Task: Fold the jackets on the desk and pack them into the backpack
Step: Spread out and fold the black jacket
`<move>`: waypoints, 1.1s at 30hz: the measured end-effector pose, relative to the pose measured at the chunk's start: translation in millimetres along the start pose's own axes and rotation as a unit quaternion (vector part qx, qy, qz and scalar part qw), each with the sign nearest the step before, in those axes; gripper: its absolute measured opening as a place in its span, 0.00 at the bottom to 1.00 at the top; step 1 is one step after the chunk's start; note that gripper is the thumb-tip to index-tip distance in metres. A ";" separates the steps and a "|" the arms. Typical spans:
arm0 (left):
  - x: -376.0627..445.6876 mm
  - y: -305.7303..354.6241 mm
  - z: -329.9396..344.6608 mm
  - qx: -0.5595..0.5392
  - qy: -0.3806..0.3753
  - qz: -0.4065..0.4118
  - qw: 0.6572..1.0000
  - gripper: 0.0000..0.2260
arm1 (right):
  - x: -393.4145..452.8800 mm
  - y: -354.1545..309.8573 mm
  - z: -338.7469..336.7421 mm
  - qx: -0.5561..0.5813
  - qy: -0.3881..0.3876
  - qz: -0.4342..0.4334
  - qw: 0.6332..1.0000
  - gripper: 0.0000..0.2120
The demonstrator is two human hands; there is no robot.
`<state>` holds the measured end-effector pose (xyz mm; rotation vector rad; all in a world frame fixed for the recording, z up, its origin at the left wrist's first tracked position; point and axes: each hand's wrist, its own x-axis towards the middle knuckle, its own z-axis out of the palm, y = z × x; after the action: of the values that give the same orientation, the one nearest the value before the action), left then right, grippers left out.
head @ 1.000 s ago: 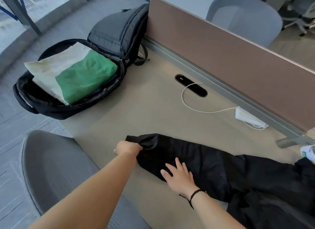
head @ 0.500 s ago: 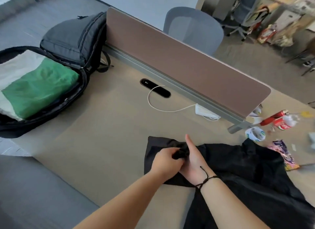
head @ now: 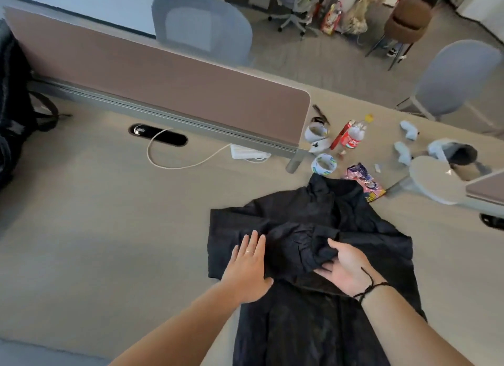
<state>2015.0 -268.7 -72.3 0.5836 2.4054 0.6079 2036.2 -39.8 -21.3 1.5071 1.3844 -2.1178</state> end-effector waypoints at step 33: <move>99.5 57.4 78.8 0.240 -0.002 -0.055 0.969 0.38 | 129.7 -44.5 -255.3 -0.022 0.174 -0.018 0.984 0.02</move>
<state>2006.5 -147.9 -141.0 0.6367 2.5683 -0.0331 2111.5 224.4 -113.5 1.9166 1.5657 -1.8905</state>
